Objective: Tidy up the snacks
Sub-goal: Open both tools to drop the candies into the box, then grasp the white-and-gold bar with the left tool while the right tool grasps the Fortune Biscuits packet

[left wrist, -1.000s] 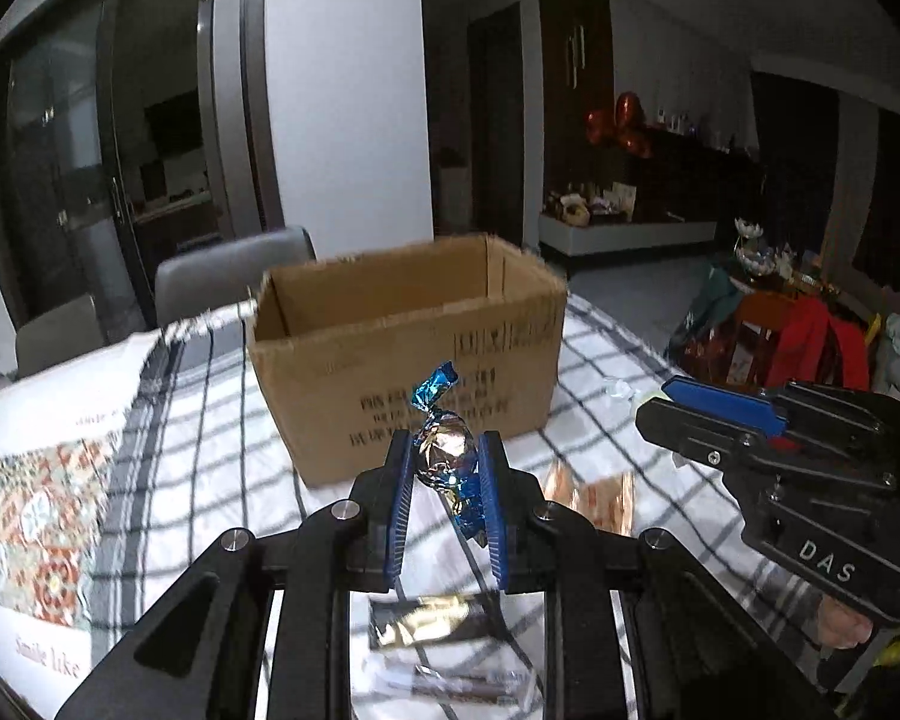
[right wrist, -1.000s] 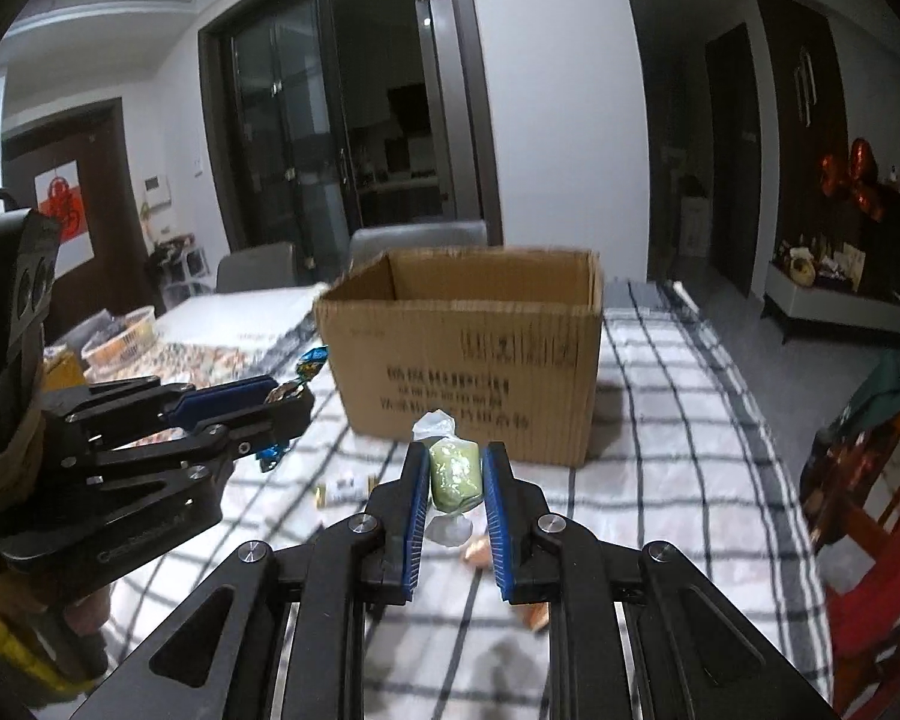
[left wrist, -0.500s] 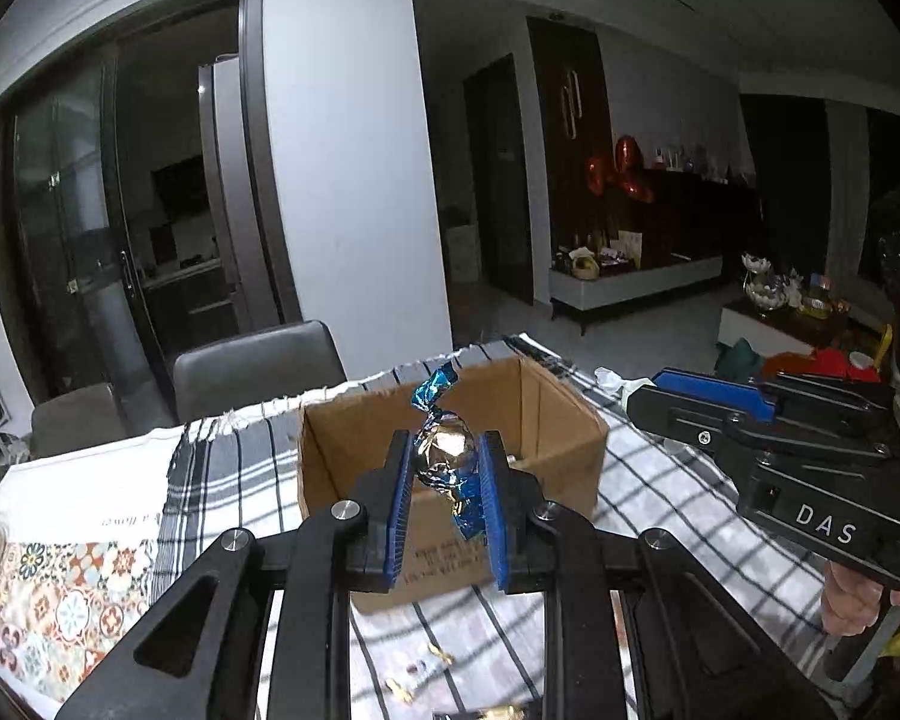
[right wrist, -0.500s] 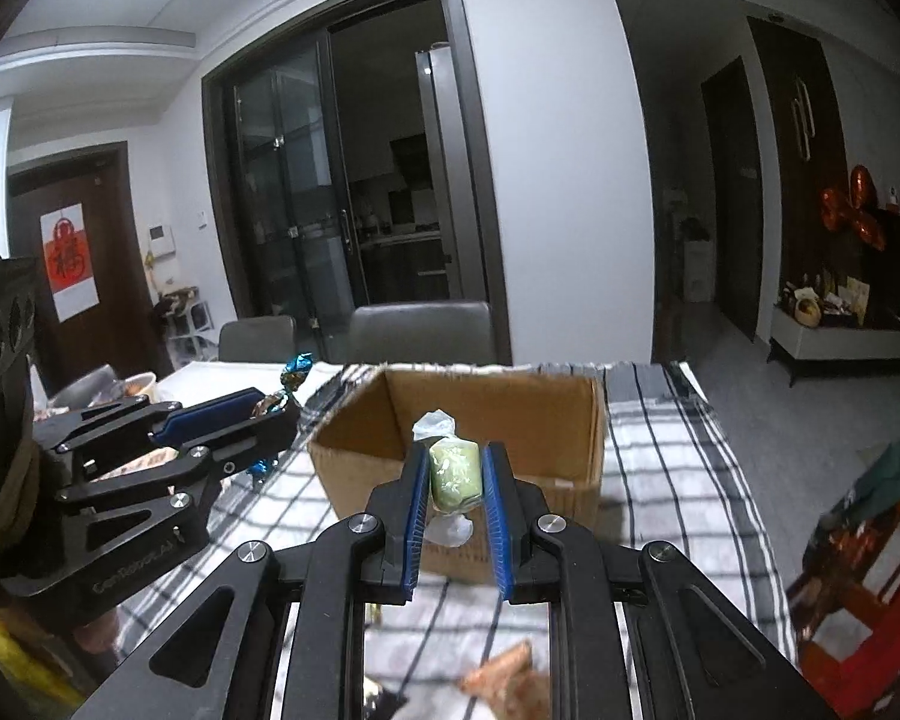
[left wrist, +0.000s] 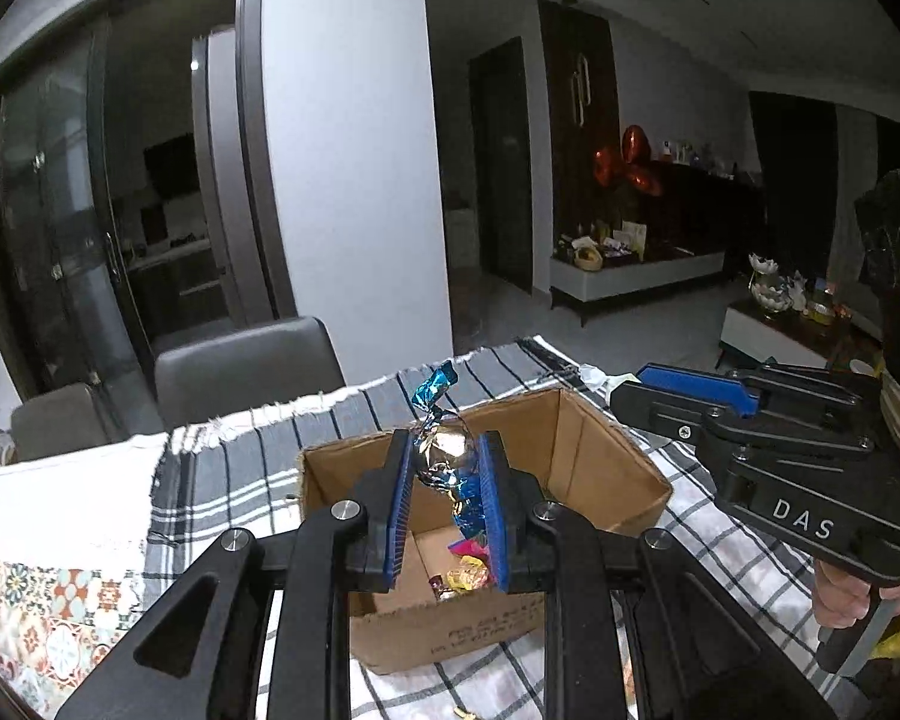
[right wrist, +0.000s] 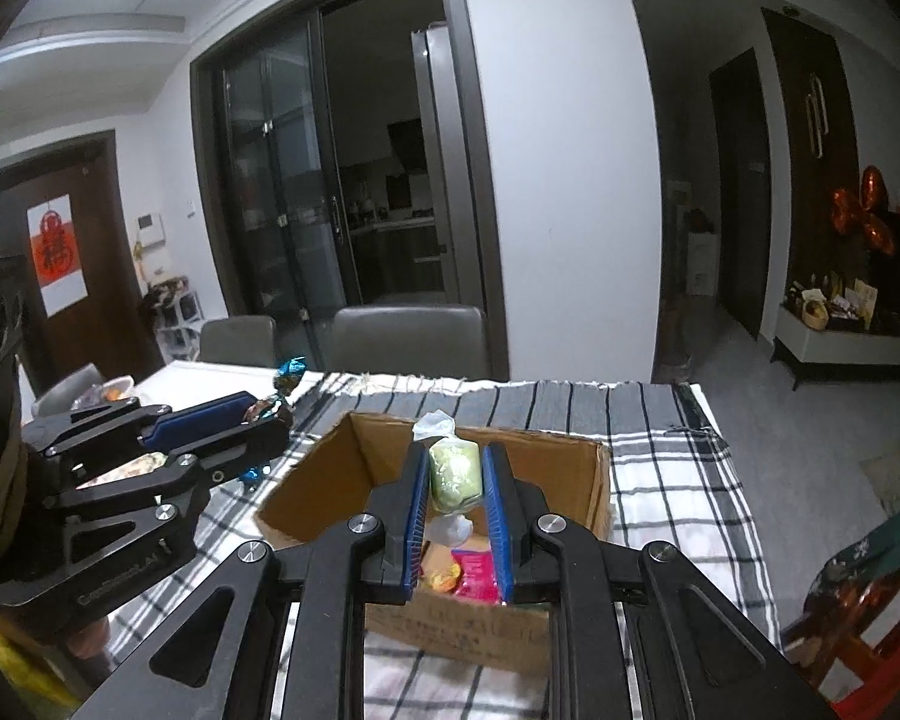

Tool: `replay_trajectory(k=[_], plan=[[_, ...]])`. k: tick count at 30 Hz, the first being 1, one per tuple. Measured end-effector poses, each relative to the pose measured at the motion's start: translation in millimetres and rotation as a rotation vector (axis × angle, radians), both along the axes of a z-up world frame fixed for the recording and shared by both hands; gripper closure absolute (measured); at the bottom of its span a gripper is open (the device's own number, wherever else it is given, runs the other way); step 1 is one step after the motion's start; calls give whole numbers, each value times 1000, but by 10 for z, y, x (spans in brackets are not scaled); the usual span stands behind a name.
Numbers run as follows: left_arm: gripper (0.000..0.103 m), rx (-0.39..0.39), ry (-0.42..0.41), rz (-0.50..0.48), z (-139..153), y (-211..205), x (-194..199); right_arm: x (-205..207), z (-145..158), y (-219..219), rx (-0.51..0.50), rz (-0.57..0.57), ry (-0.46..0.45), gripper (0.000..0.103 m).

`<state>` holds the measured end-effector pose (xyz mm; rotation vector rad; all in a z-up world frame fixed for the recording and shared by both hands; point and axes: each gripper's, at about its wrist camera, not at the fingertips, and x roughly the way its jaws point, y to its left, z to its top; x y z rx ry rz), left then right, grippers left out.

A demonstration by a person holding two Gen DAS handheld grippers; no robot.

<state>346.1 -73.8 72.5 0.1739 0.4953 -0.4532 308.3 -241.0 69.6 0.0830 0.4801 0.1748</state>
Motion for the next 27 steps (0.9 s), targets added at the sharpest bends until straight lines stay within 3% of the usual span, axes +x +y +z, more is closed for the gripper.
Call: replay_trajectory(k=[4,5,6,7,8,16,27], plan=[[78,6,24,-2,-67,-45,169,166,-65,-13,-15,-1,22,83],[73,10,22,6,-71,-56,202,211,-87,-17,-24,-9,28,82],[69,14,19,16,-82,-56,218,218,-95,-20,-30,-21,31,76],[60,12,17,26,-85,-55,227,233,-103,-36,-28,-34,31,61],[56,6,19,32,-84,-43,232,237,-112,-59,-20,-44,30,56],[50,34,10,72,-57,27,-33,2,-141,-106,-31,-39,32,55],[49,32,-20,48,50,97,-637,-564,-54,41,-44,14,-3,55]])
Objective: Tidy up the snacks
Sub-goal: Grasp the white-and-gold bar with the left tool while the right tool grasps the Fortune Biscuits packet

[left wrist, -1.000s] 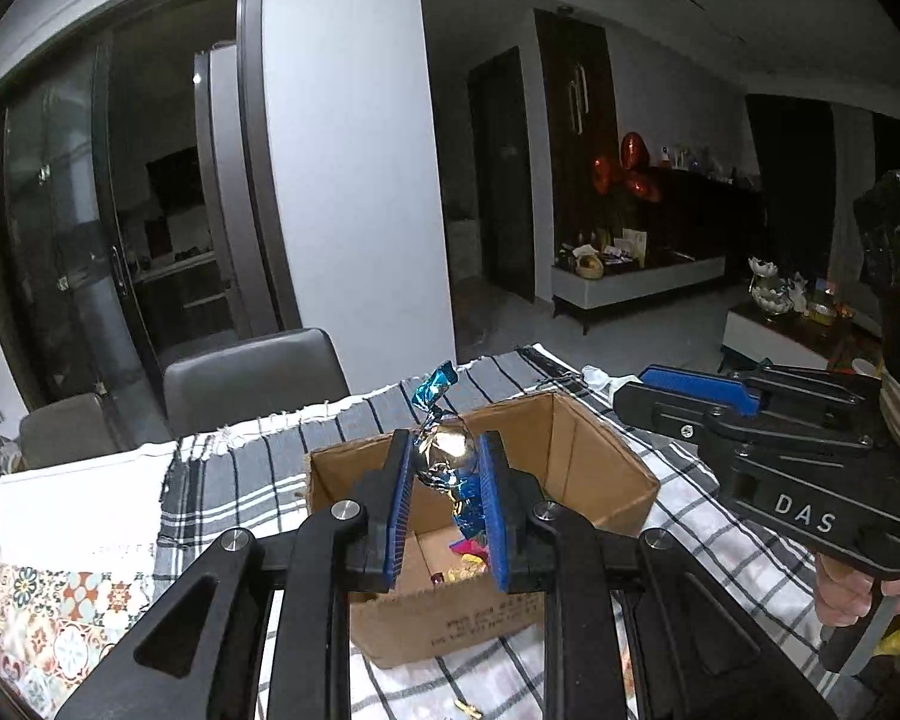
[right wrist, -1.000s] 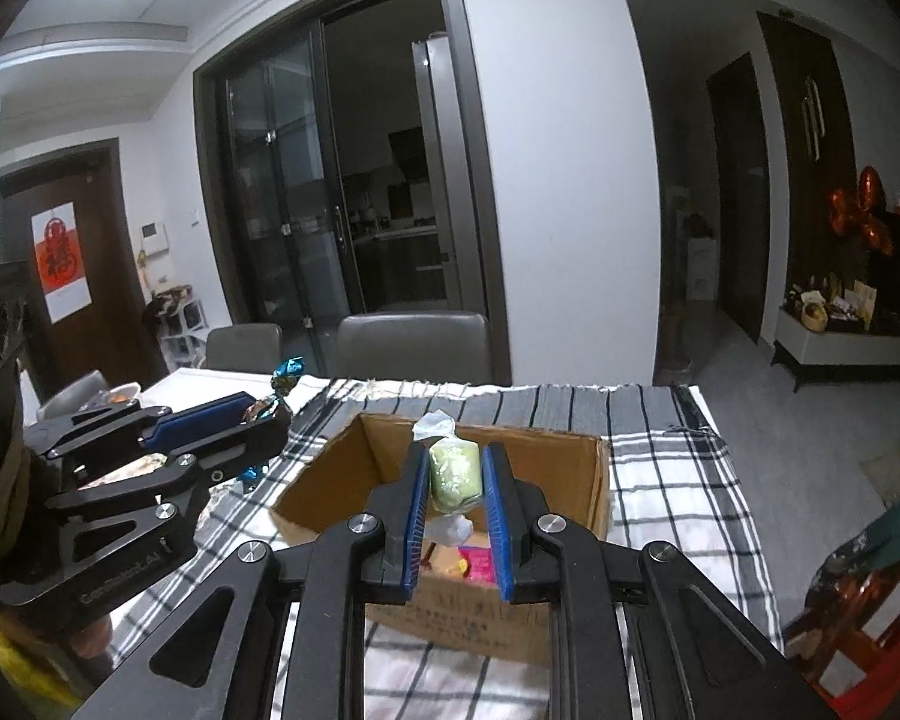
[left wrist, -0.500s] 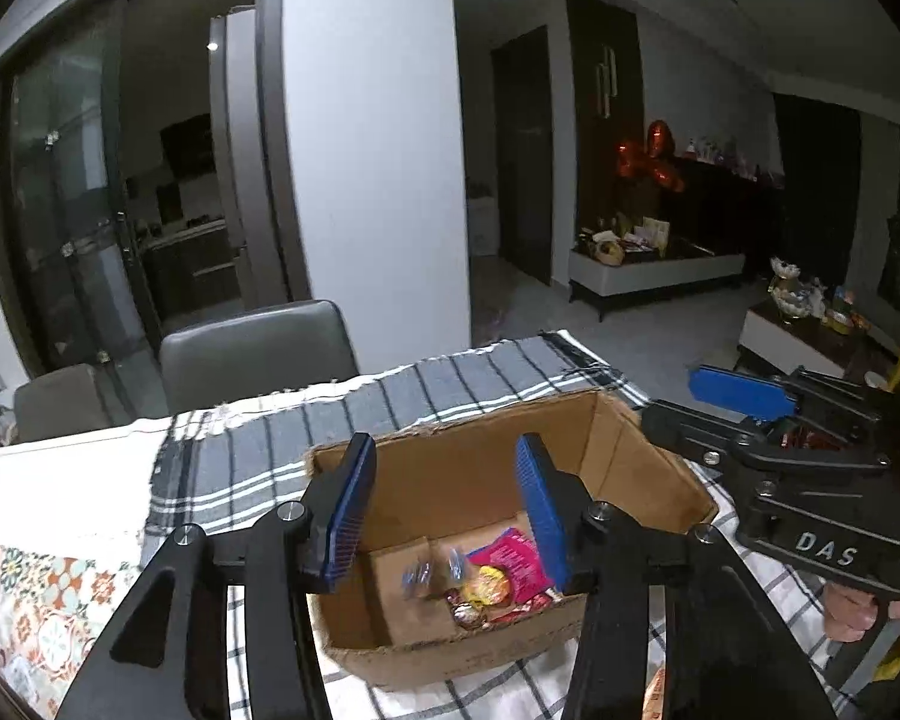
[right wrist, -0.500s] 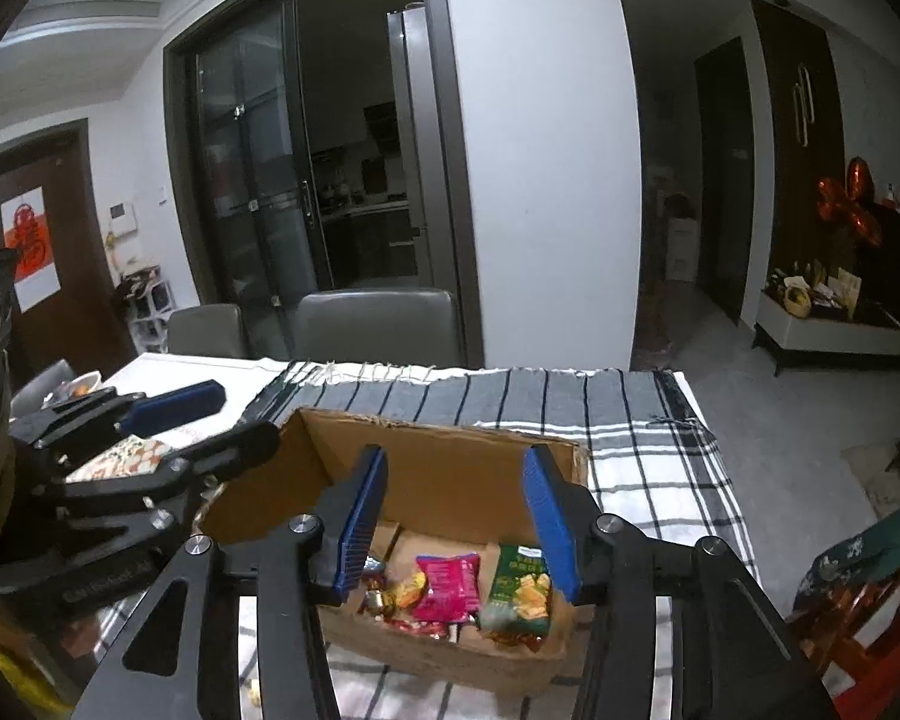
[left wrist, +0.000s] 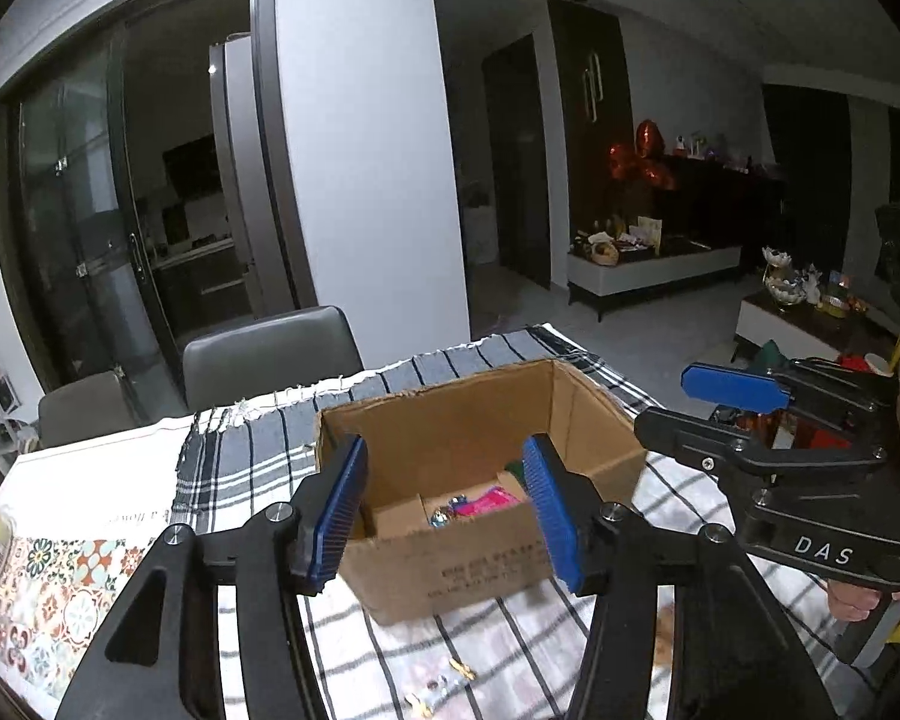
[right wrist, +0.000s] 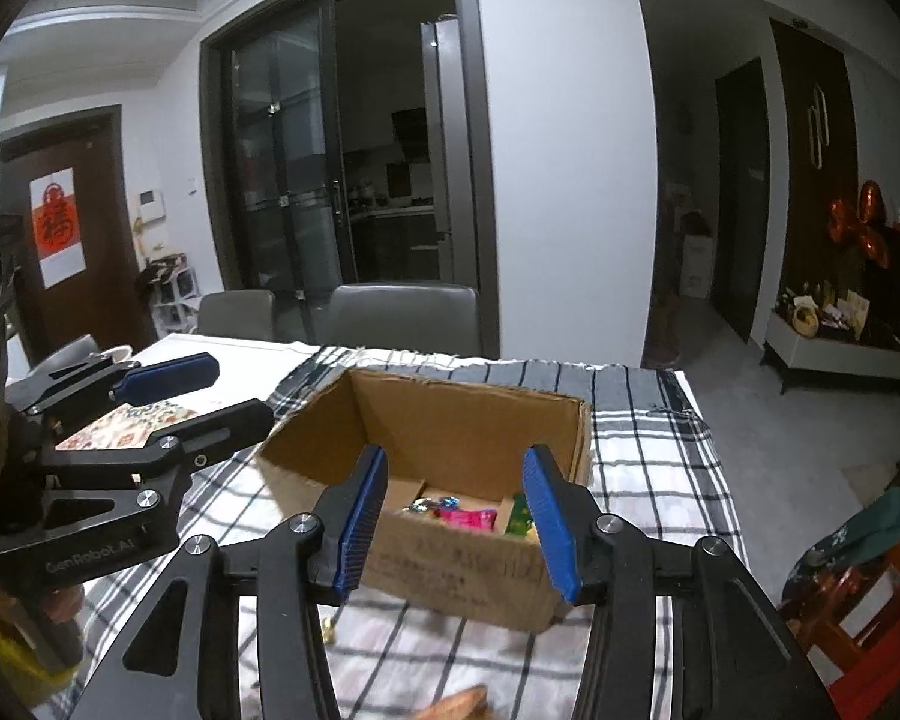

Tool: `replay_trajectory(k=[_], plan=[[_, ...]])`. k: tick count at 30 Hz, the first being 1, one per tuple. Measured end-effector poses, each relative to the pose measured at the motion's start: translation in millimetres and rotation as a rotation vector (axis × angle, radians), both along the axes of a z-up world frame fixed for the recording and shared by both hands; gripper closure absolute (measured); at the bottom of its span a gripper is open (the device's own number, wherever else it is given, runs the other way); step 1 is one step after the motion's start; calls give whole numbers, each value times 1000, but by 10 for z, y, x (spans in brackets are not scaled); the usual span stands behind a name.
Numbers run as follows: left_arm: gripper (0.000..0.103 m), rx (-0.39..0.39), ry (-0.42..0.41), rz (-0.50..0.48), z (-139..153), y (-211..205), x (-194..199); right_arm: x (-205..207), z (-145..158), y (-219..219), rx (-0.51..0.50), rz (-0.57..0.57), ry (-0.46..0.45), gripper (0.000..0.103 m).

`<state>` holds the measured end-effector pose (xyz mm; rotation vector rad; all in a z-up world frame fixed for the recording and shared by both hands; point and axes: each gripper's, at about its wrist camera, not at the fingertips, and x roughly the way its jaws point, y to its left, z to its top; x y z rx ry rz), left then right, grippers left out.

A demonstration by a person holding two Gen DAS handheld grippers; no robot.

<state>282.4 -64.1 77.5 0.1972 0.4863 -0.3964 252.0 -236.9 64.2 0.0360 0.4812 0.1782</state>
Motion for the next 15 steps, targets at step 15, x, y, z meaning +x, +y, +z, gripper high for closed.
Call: replay_trajectory(k=[15], plan=[[47,61,-52,61,-282,94,-832,-632,-248,90,-53,43,6,55]])
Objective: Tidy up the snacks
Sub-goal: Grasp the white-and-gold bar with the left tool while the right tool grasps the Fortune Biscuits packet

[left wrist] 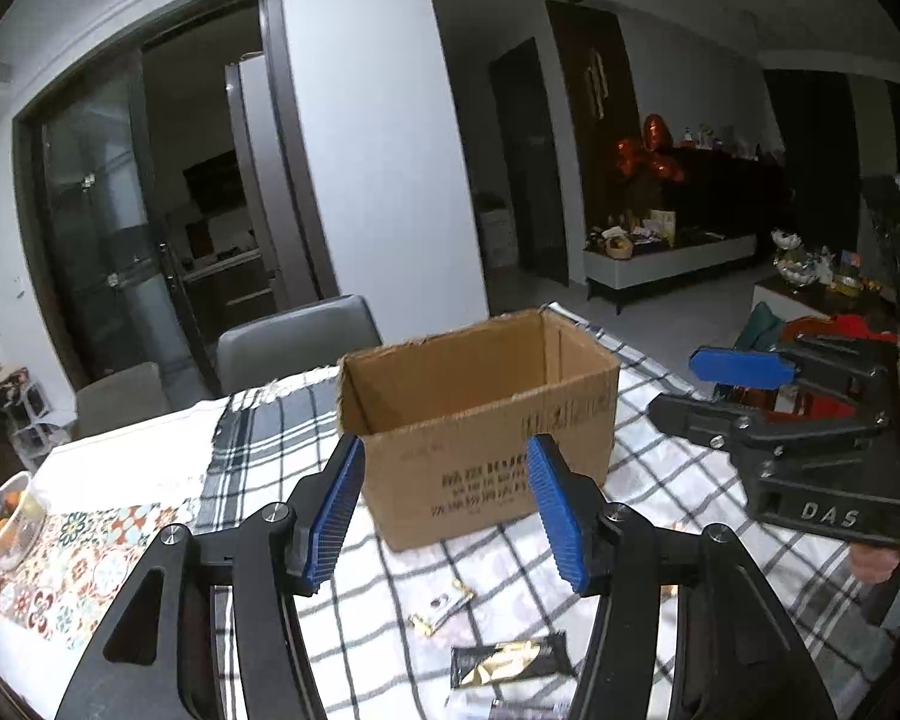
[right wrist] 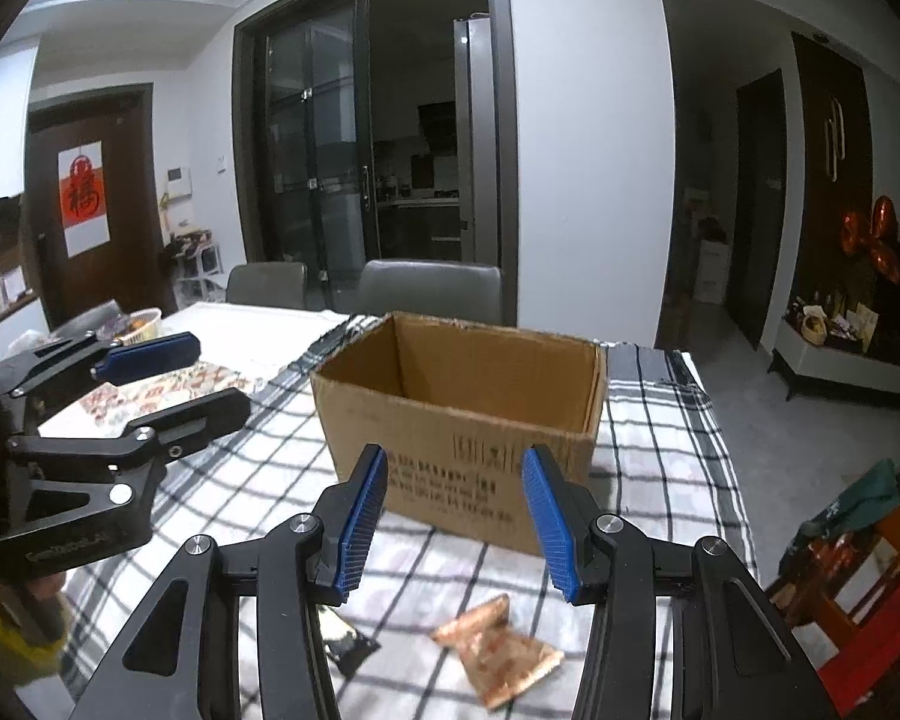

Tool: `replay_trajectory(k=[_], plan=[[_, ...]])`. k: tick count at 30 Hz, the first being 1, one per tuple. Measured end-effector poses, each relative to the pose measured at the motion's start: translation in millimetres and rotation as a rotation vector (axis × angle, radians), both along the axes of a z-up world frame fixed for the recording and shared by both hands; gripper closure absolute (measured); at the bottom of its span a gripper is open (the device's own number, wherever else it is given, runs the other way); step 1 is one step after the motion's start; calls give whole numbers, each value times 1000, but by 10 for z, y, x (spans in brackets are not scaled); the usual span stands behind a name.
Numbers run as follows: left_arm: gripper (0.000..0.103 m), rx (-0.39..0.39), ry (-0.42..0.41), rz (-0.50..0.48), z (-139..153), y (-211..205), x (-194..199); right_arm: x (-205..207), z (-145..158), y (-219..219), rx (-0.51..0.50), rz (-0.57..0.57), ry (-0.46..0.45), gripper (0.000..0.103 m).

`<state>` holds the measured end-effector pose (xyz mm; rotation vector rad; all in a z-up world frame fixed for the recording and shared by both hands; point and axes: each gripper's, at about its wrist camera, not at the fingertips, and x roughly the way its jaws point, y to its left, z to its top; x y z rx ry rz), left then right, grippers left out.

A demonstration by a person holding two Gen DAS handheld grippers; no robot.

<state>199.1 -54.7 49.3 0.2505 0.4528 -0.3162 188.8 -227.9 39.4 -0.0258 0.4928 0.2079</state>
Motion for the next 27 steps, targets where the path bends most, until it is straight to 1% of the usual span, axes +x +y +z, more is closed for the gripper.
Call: replay_trajectory(k=[4,8,9,10,15,22,26,27], plan=[[46,-1,16,36,-181,41,-86,-84,-138,18,-33,-14,9,55],[46,-6,67,60,-399,115,-92,-133,-326,61,-66,-37,33,54],[46,-1,77,63,-439,115,-97,-142,-365,71,-73,-45,39,51],[46,11,86,70,-508,125,-94,-148,-429,85,-78,-55,50,45],[46,29,152,63,-736,180,-91,-189,-631,120,-103,-56,90,44],[46,89,193,46,-999,165,-74,-163,-861,155,-165,-50,144,44],[46,164,183,39,-1126,153,-46,-142,-988,205,-273,-70,140,44],[46,177,183,36,-1152,159,-27,-132,-1014,215,-287,-70,143,44]])
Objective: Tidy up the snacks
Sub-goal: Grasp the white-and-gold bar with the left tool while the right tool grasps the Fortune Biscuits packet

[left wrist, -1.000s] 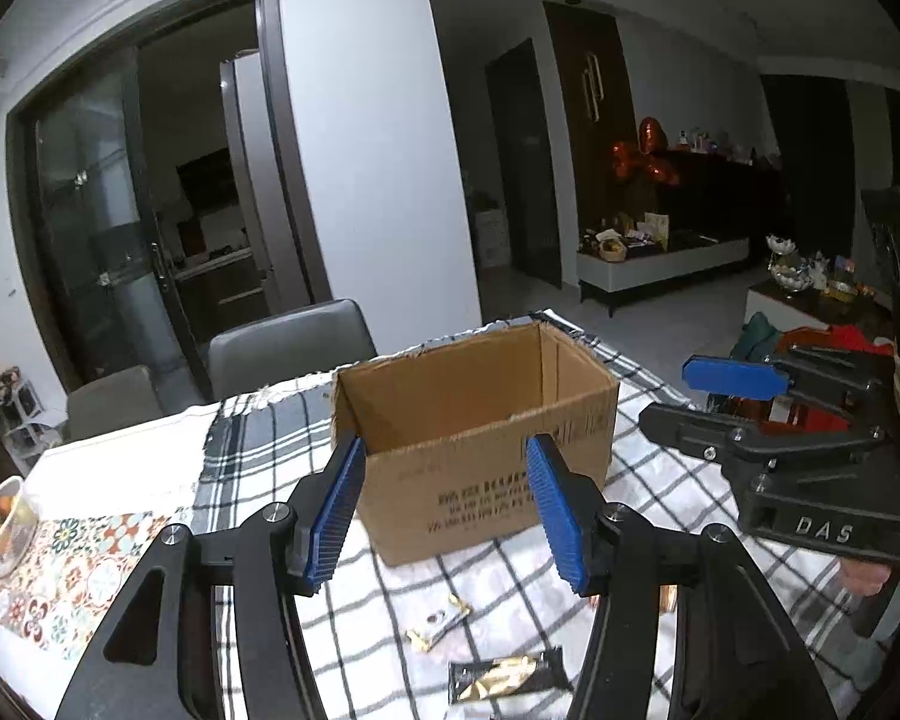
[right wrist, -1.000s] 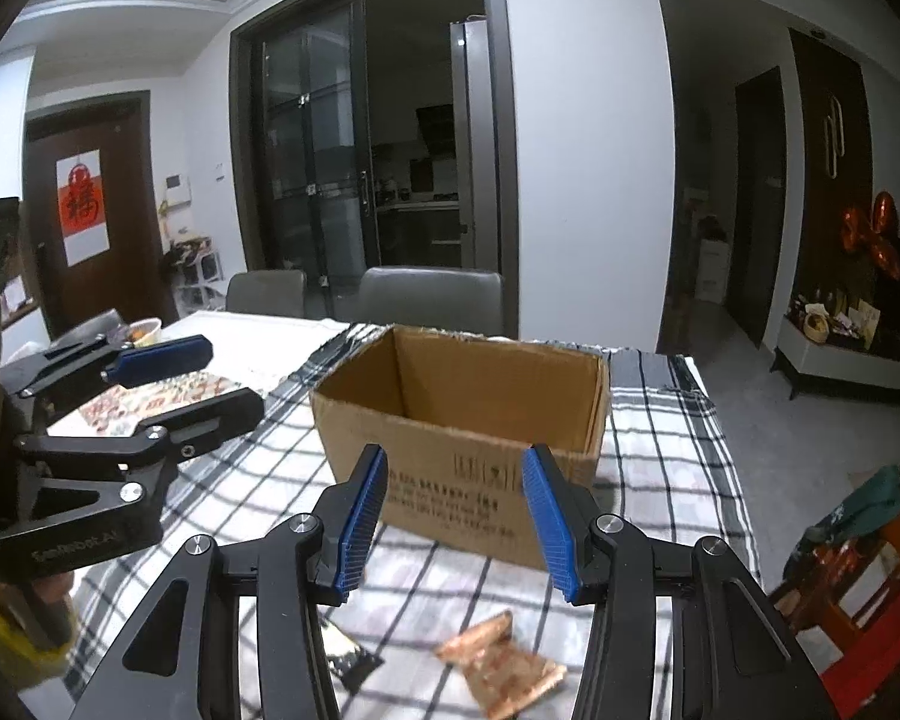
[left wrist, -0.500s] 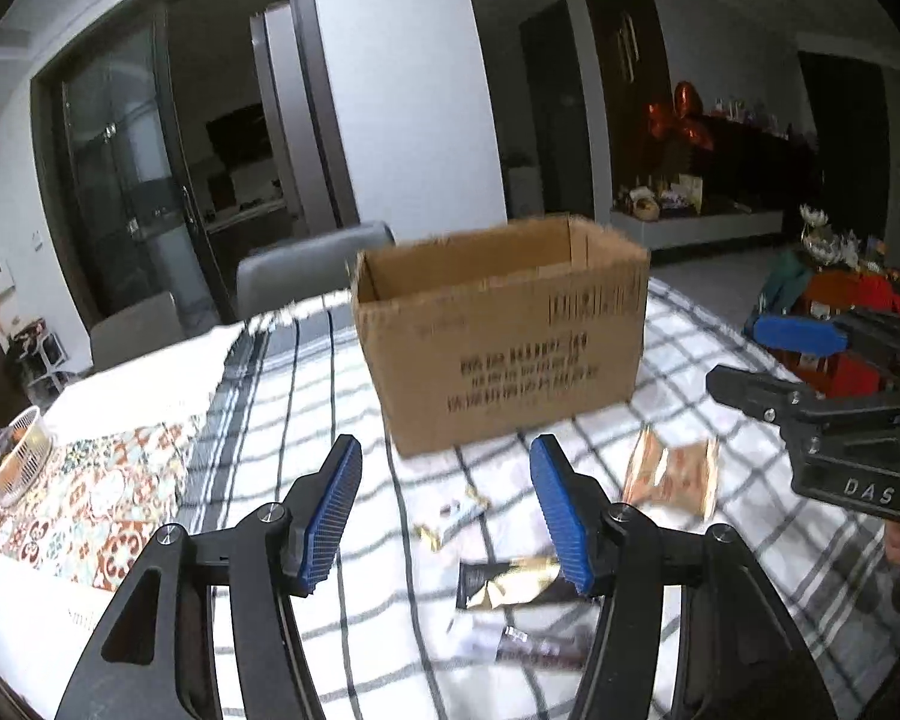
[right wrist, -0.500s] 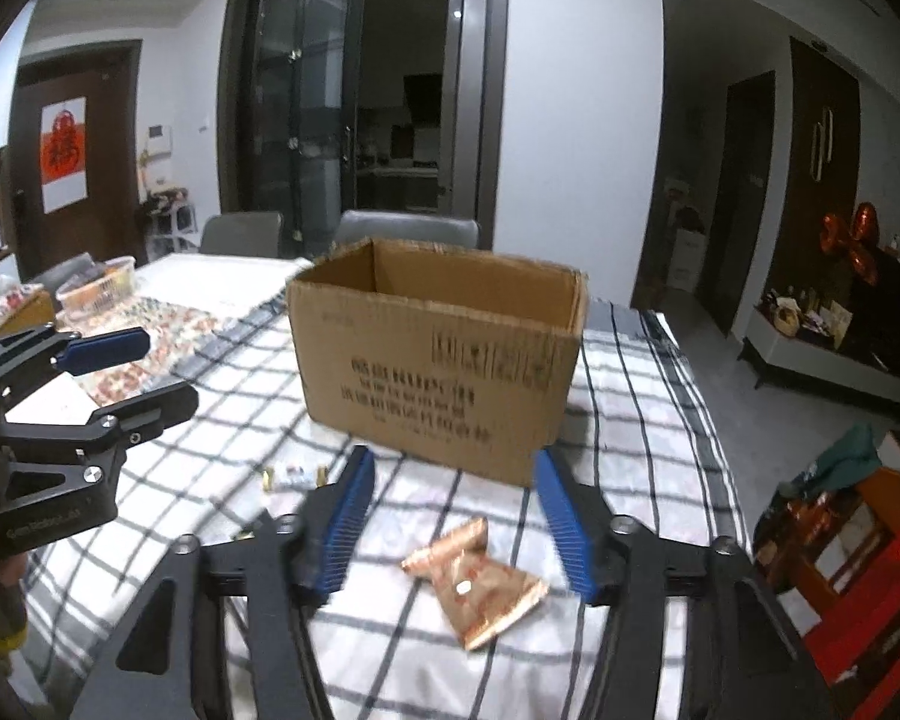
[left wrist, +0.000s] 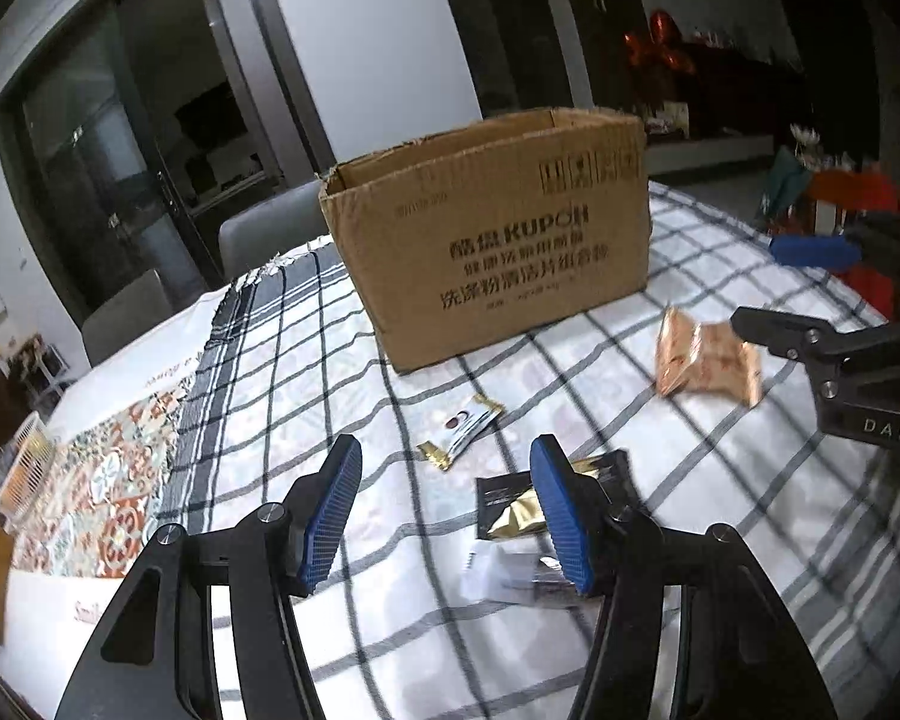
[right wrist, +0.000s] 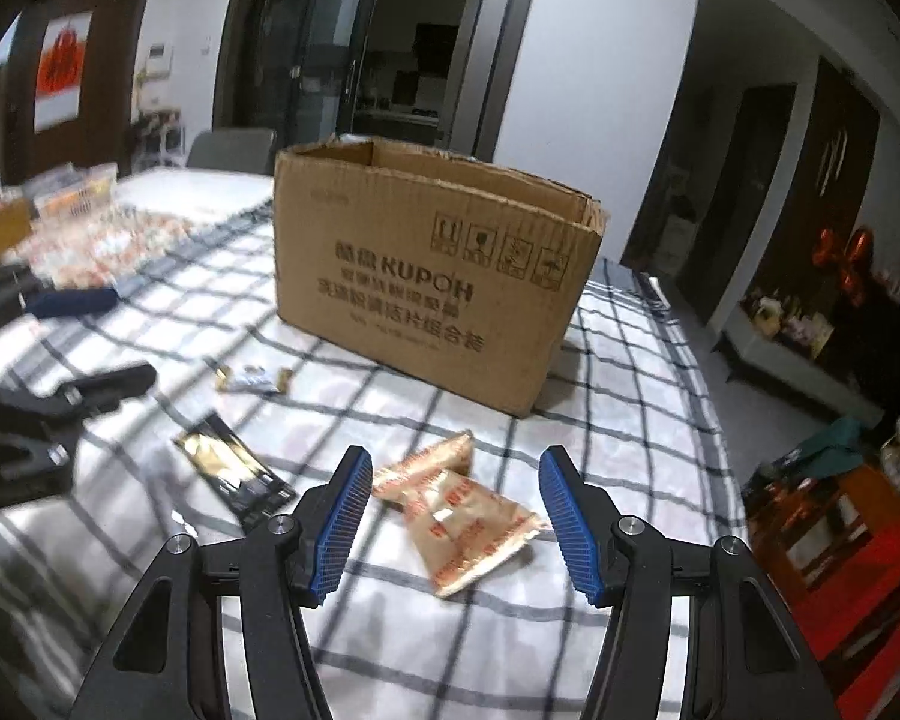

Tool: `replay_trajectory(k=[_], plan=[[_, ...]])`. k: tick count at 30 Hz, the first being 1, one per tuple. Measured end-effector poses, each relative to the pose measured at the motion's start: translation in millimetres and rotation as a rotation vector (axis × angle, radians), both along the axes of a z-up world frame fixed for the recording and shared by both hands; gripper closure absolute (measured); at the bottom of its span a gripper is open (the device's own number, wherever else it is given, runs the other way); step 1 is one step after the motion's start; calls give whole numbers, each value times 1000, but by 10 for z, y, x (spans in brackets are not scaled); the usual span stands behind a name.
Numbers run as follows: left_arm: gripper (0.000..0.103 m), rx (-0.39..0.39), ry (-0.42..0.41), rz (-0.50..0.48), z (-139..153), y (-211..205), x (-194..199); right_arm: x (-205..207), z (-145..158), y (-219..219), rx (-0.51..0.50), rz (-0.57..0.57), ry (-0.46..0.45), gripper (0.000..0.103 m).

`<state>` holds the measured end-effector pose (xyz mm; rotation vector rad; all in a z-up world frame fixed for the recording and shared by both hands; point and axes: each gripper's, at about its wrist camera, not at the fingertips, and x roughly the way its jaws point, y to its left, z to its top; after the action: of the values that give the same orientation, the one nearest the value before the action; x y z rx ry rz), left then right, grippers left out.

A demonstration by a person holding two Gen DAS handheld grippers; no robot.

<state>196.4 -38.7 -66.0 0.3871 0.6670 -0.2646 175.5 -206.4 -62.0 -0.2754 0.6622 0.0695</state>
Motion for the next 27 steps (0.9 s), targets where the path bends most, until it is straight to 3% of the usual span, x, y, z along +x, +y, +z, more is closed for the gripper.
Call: replay_trajectory(k=[6,11,18,22,27], plan=[[46,82,23,-56,-199,-21,220,140,-245,86,-83,64,95,44],[46,102,37,-106,-291,-60,410,307,-412,112,-134,90,162,44],[50,80,71,-150,-404,-93,620,466,-529,92,-148,74,202,44],[62,86,131,-174,-510,-131,770,524,-563,108,-164,75,212,44],[62,62,173,-197,-577,-128,924,609,-588,113,-151,76,242,45]])
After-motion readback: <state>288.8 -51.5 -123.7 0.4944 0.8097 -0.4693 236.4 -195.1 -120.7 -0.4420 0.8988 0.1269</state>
